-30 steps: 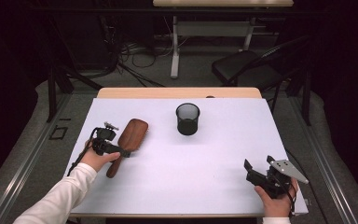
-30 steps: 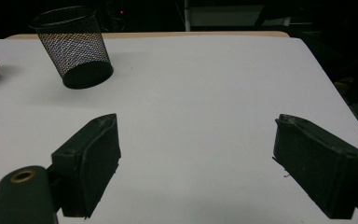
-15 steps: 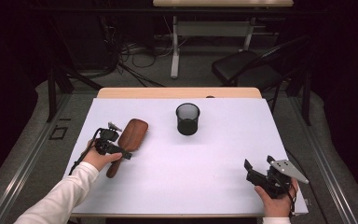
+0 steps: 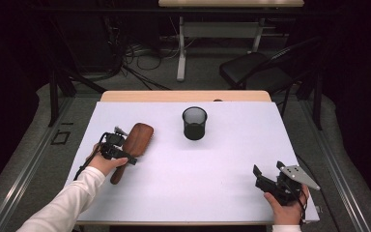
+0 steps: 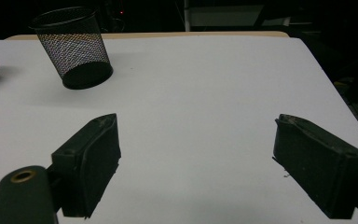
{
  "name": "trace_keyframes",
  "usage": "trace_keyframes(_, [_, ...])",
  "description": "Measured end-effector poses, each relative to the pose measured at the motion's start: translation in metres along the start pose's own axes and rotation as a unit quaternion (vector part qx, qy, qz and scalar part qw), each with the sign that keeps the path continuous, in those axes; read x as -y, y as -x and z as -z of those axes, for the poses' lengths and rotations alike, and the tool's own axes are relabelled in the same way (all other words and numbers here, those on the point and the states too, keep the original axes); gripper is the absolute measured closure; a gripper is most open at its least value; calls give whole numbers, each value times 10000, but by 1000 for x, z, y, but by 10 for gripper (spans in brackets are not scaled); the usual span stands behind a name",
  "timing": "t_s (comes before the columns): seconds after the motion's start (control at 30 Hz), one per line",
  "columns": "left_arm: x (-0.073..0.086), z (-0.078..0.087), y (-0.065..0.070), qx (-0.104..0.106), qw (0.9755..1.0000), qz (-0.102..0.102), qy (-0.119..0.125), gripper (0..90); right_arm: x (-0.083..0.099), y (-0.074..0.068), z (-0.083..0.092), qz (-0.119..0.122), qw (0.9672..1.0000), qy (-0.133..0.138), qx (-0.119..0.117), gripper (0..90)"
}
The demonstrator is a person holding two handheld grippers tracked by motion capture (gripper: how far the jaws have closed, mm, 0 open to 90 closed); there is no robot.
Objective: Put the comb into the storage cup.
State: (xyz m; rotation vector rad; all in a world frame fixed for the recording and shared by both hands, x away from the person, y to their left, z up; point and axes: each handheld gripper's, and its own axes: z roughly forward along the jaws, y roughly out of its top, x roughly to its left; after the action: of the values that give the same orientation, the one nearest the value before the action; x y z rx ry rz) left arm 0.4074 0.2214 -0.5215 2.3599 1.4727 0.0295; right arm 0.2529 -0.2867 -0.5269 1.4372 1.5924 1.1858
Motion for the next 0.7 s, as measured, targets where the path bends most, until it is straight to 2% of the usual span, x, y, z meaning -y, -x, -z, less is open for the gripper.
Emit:
trace_keyframes(0.03, [0,0,0,30,10000,-27,4,343,0,0,0,5,10000,-4,1,138])
trace_keyframes(0.23, [0,-4,-1,52,9999,80,-89,357,0,0,0,-2,10000,13,1,138])
trace_keyframes(0.37, [0,-5,0,83,9999,126,-42,417,0,0,0,3,10000,5,9,138])
trace_keyframes(0.7, [-3,-8,2,11,9999,122,-81,495,0,1,0,13,10000,-41,0,138])
